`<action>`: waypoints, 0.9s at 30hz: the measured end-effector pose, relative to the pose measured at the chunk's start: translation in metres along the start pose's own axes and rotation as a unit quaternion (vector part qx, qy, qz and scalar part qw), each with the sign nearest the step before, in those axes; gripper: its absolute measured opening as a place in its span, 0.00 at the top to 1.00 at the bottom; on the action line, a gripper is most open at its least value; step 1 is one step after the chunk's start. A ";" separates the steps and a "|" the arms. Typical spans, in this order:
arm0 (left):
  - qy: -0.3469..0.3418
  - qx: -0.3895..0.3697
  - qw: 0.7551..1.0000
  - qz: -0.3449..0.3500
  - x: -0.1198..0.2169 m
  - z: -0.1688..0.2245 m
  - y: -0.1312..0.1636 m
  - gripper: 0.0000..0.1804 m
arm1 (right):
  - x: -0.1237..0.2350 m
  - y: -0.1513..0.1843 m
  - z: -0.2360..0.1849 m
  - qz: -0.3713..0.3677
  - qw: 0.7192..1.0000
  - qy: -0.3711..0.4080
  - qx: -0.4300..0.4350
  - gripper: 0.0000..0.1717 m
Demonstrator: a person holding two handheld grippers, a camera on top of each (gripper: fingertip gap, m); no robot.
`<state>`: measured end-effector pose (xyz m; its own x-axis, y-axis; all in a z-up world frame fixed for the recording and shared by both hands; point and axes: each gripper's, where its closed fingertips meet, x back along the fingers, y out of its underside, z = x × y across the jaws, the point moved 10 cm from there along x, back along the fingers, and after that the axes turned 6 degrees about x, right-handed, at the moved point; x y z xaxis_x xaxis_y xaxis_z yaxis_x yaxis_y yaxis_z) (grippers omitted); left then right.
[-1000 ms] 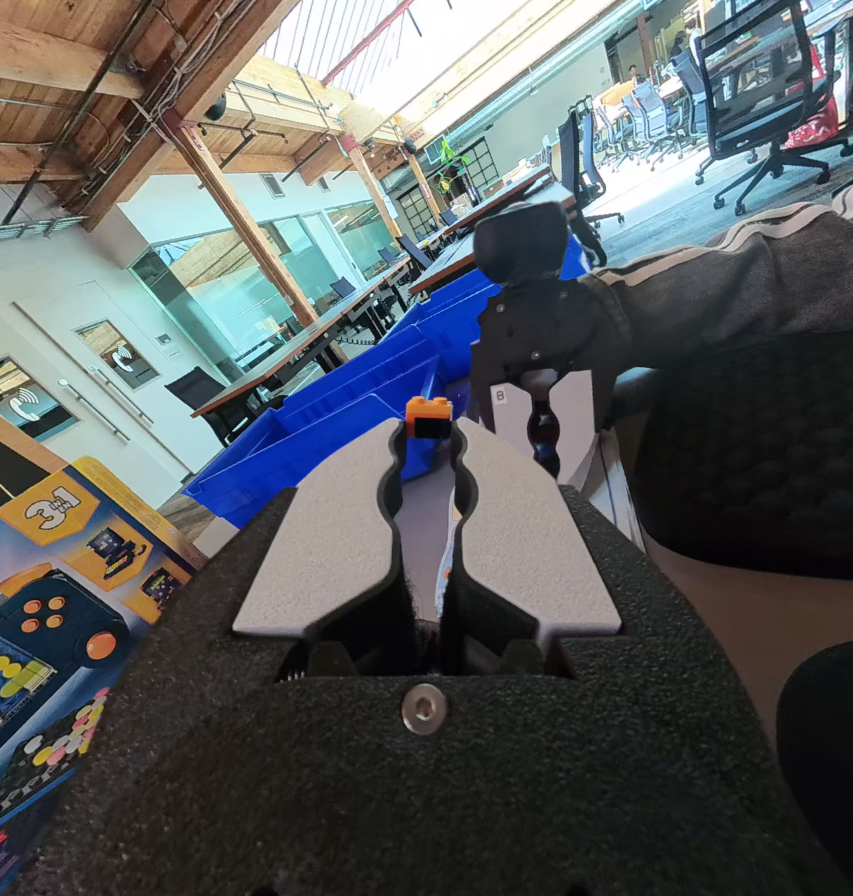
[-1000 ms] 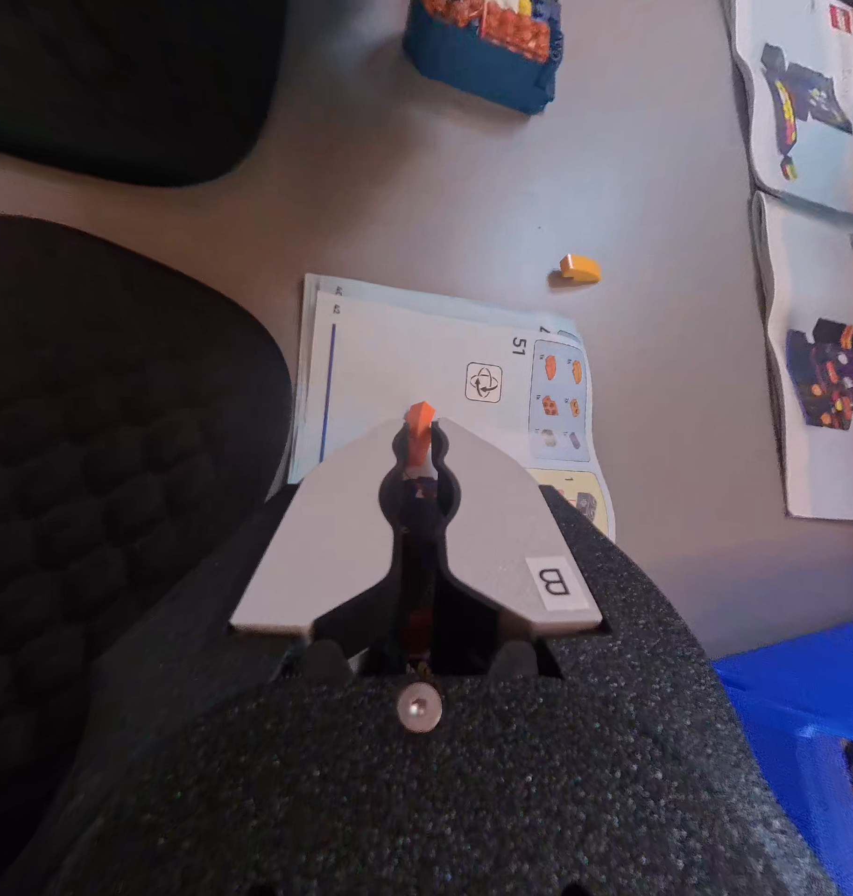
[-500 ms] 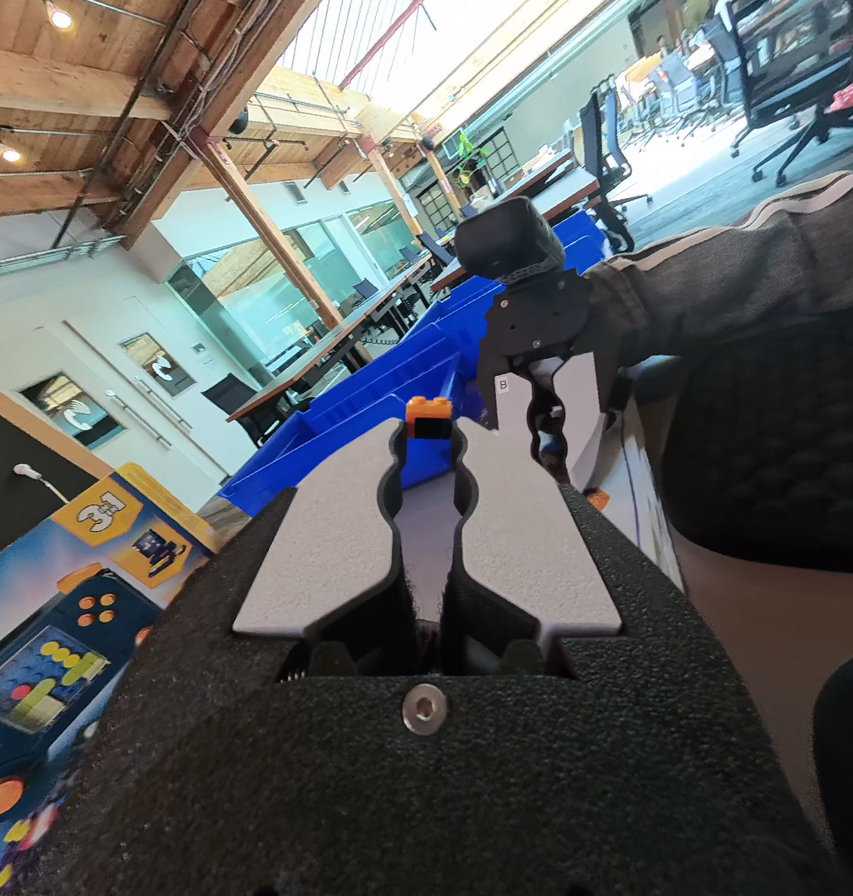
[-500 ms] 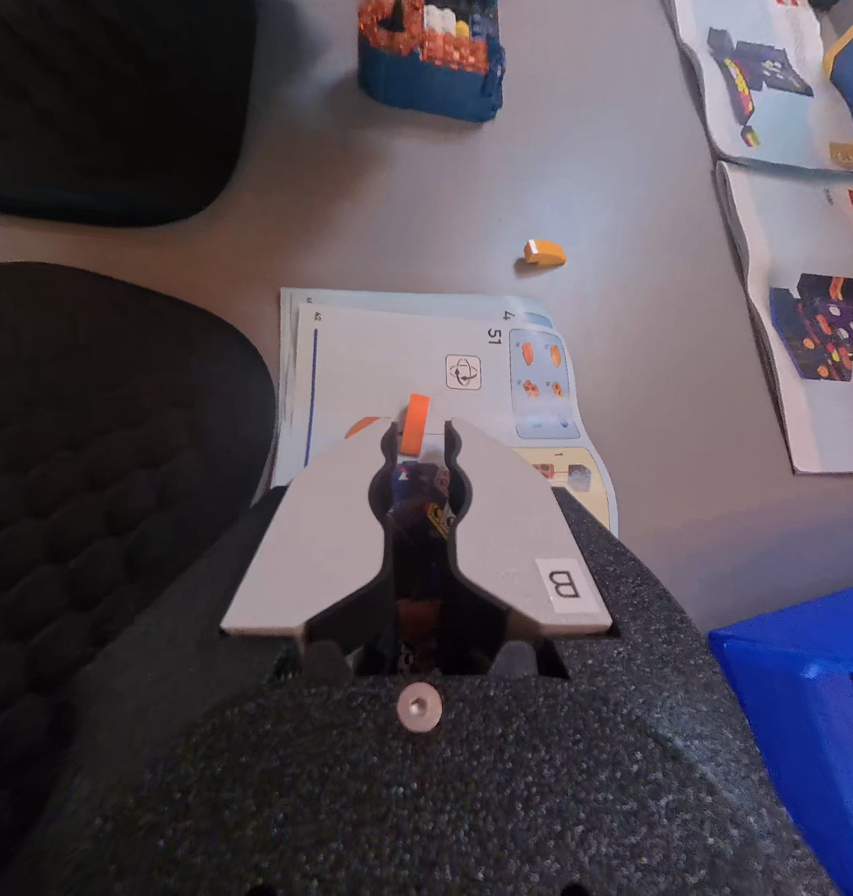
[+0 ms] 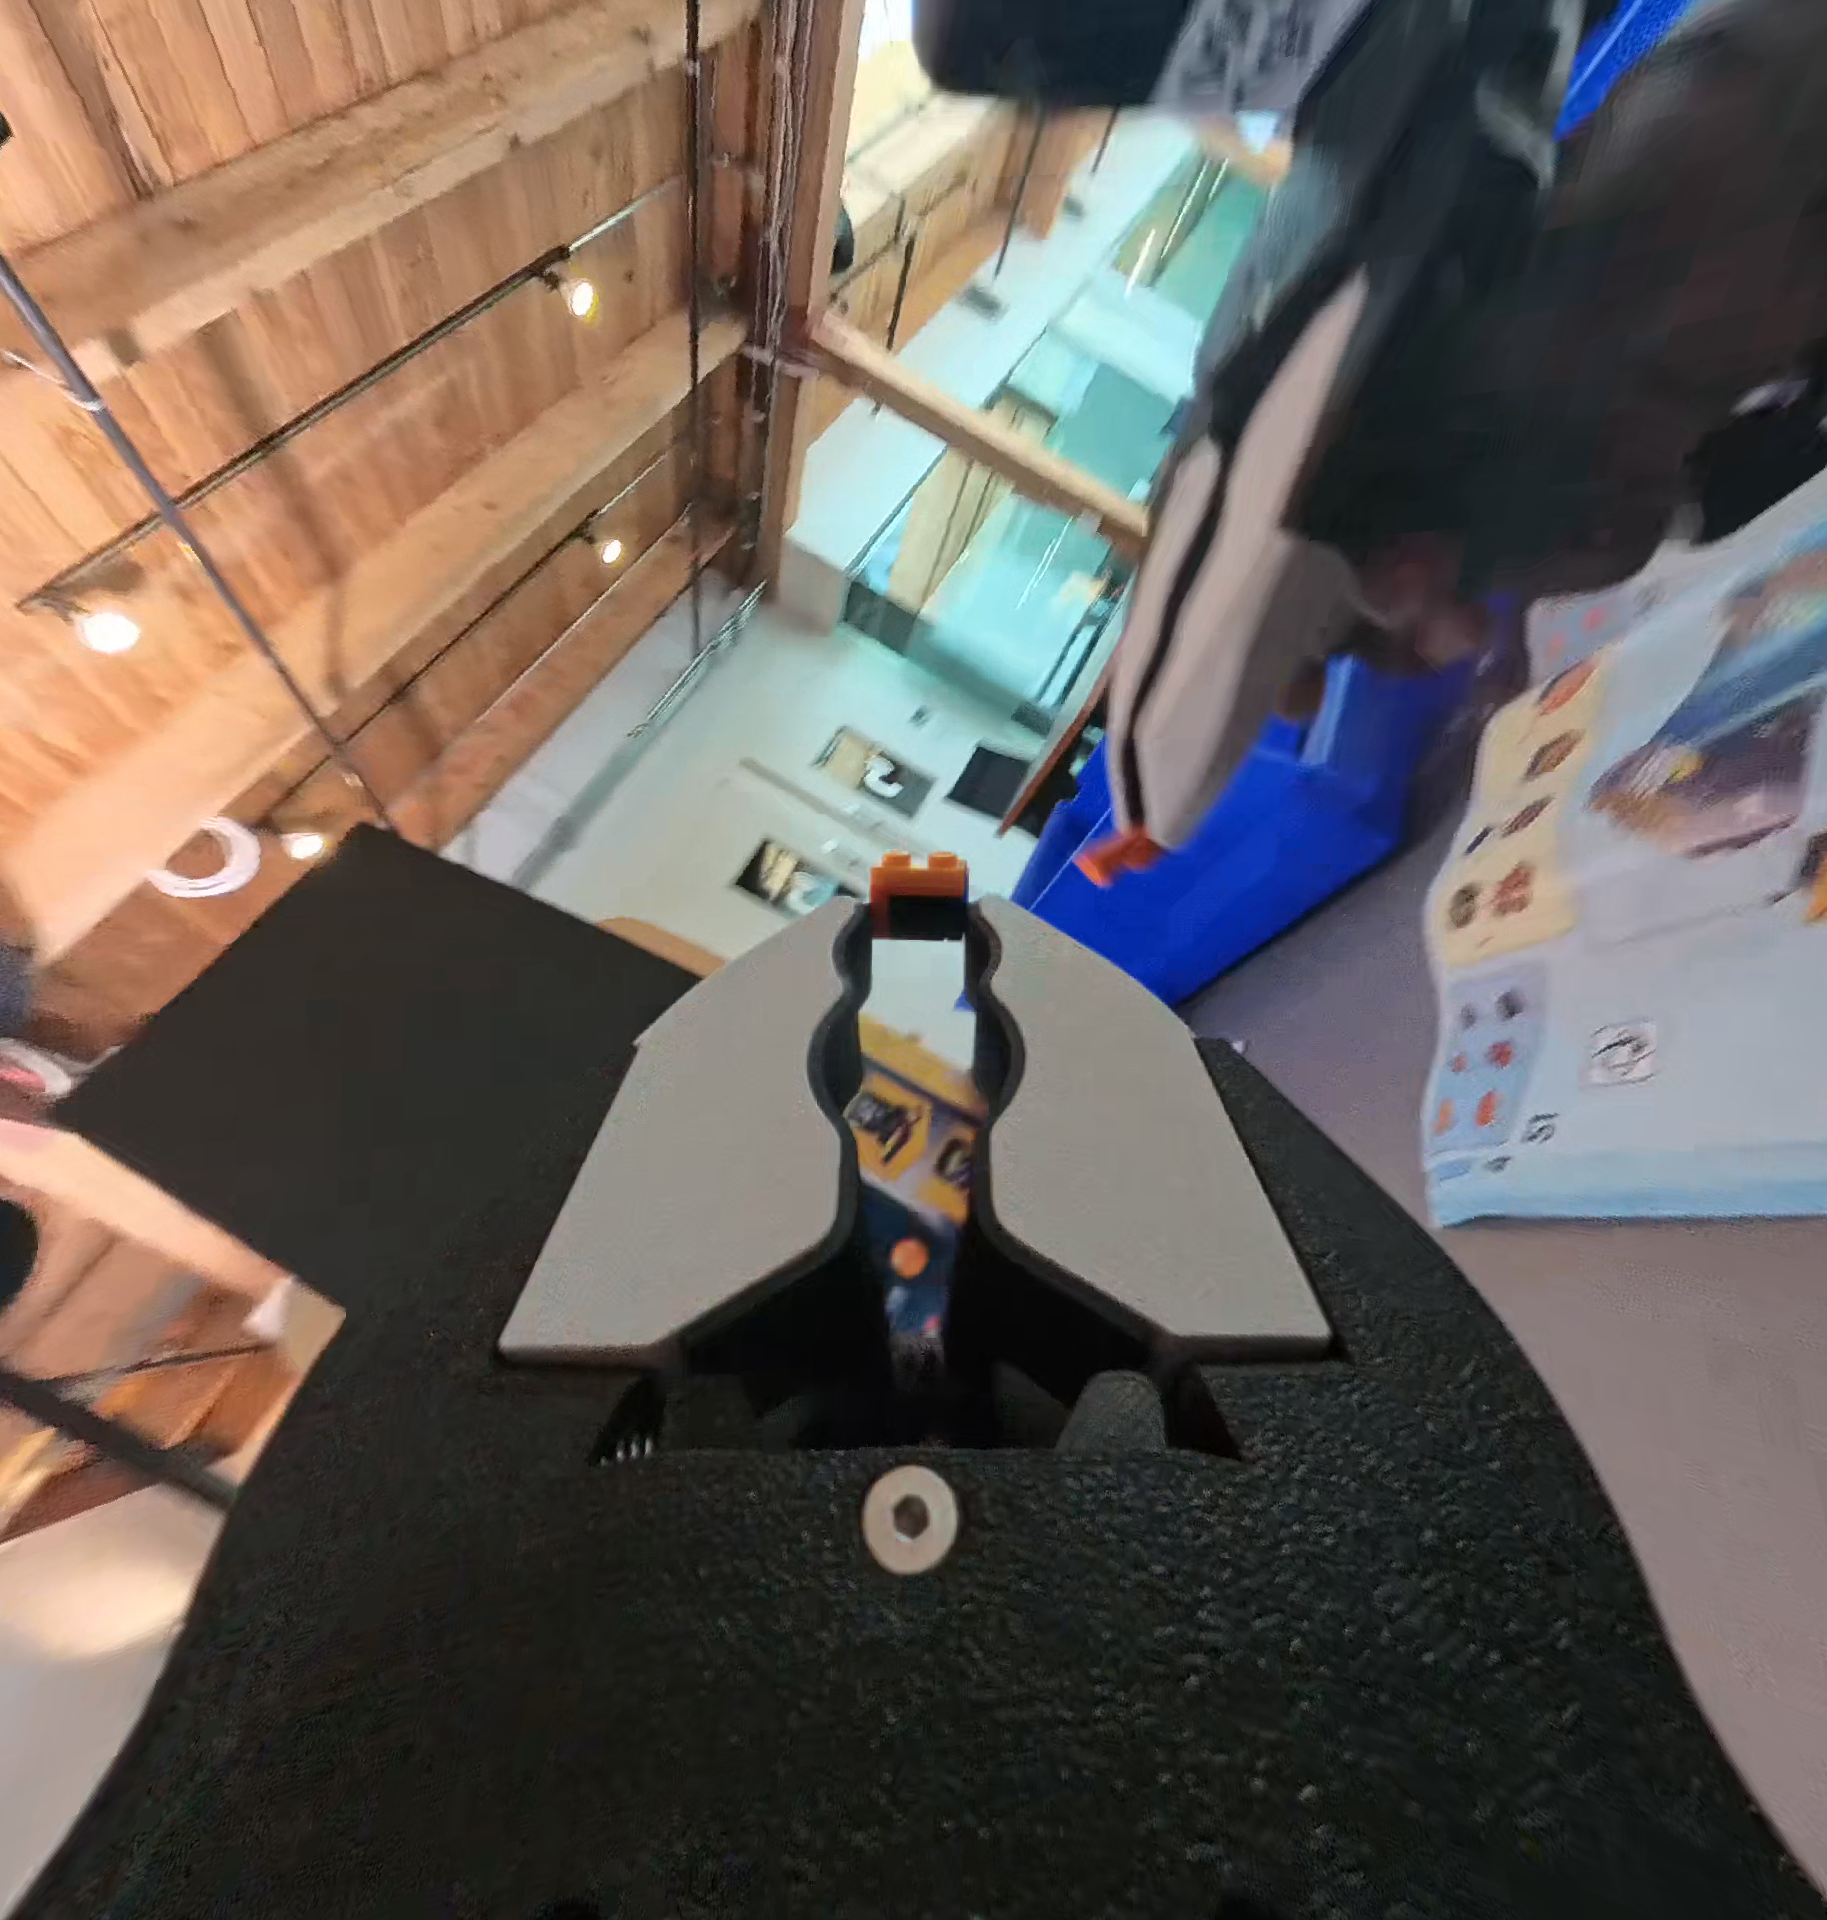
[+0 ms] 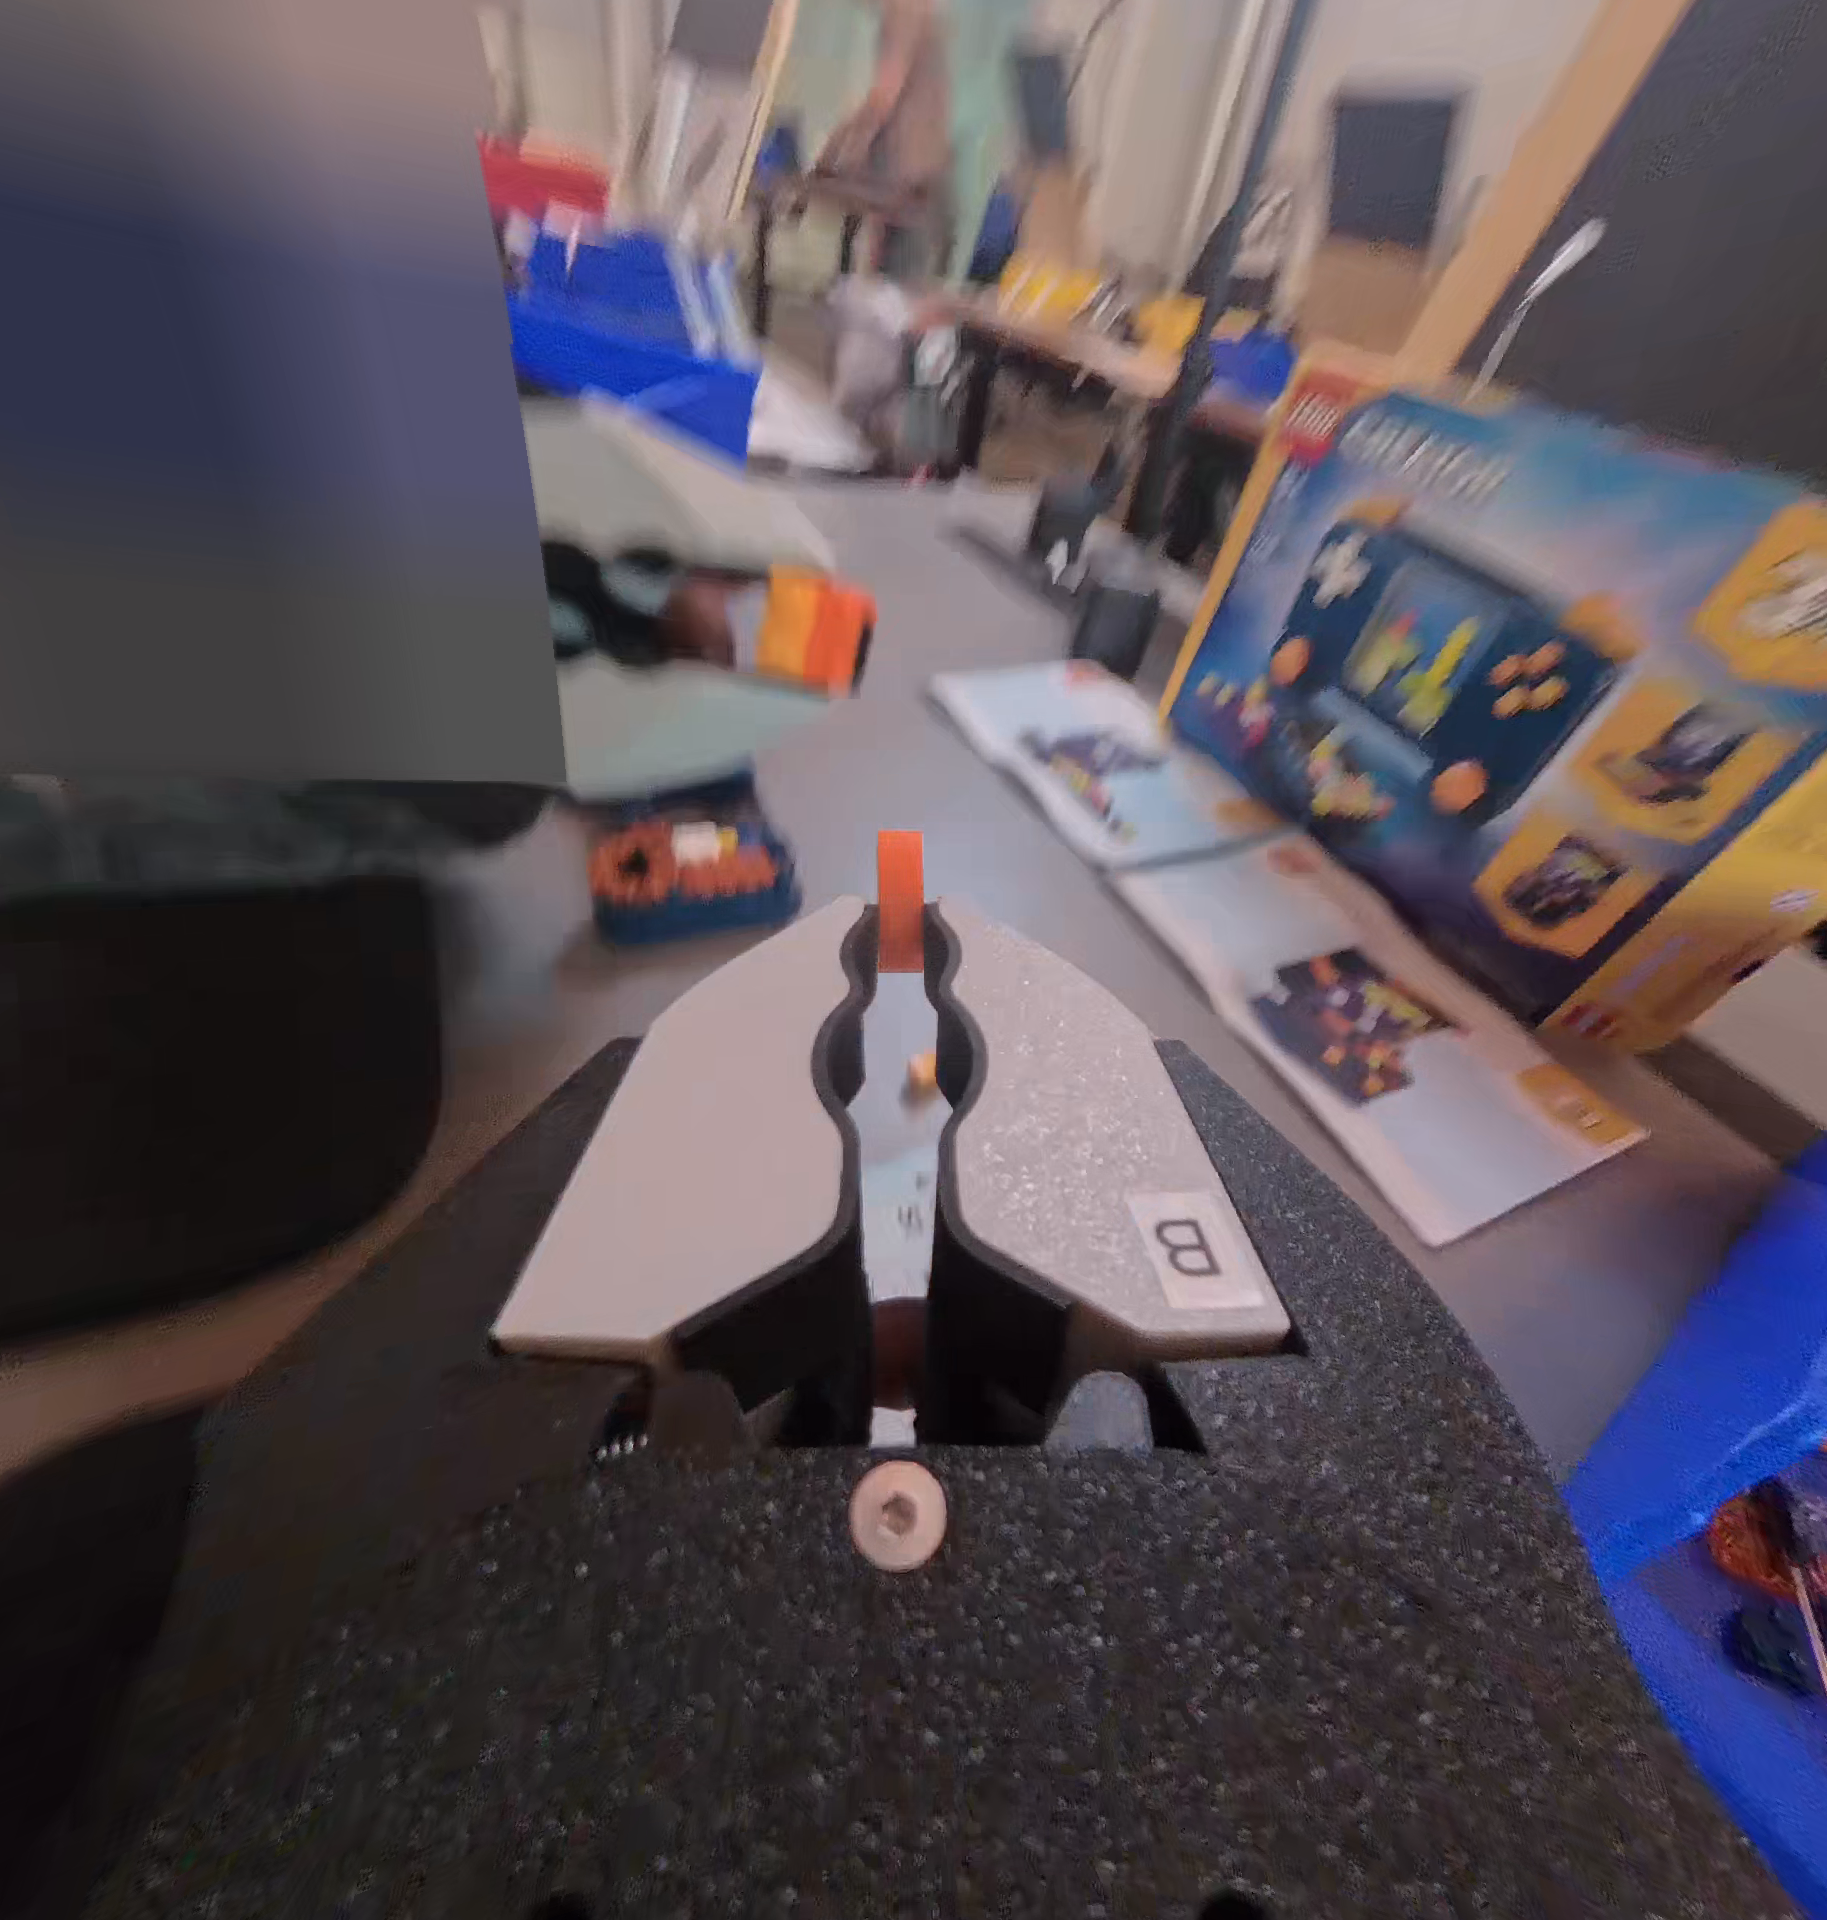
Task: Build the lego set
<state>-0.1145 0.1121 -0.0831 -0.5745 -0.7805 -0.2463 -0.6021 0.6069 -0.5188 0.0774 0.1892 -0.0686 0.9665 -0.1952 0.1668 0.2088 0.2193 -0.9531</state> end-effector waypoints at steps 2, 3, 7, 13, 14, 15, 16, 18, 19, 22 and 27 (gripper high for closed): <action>-0.019 -0.030 0.999 -0.024 0.002 -0.001 0.000 0.91 | 0.000 -0.012 -0.006 0.046 0.997 0.052 -0.019 0.96; -0.026 -0.040 0.998 -0.031 0.004 -0.002 0.000 0.91 | -0.001 -0.014 -0.009 0.062 0.996 0.064 -0.028 0.96; -0.041 -0.024 0.998 -0.044 0.007 -0.005 -0.005 0.91 | -0.004 -0.018 -0.017 0.116 0.988 0.089 -0.045 0.96; -0.023 -0.093 0.994 -0.053 0.006 0.002 -0.009 0.91 | -0.008 -0.016 -0.018 0.118 0.988 0.092 -0.036 0.96; -0.020 -0.103 0.993 -0.054 0.006 0.003 -0.009 0.91 | -0.008 -0.016 -0.018 0.114 0.988 0.094 -0.033 0.96; -0.019 -0.110 0.992 -0.055 0.006 0.003 -0.010 0.91 | -0.008 -0.015 -0.017 0.112 0.989 0.096 -0.026 0.96; -0.018 -0.112 0.992 -0.055 0.007 0.004 -0.010 0.91 | -0.008 -0.015 -0.018 0.112 0.989 0.096 -0.022 0.96; -0.015 -0.108 0.993 -0.054 0.007 0.003 -0.010 0.91 | -0.008 -0.015 -0.018 0.112 0.989 0.093 -0.019 0.96; -0.015 -0.103 0.993 -0.054 0.007 0.003 -0.010 0.91 | -0.009 -0.014 -0.018 0.110 0.990 0.090 -0.017 0.96; -0.015 -0.080 0.995 -0.050 0.007 0.002 -0.011 0.91 | -0.010 -0.014 -0.020 0.110 0.990 0.090 -0.013 0.96; -0.013 -0.065 0.997 -0.048 0.006 0.003 -0.012 0.91 | -0.010 -0.013 -0.021 0.114 0.990 0.087 -0.007 0.96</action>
<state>-0.1088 0.0998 -0.0804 -0.4965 -0.8388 -0.2232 -0.7211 0.5417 -0.4319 0.0617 0.1683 -0.0627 0.9473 -0.3051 -0.0973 -0.0143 0.2633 -0.9646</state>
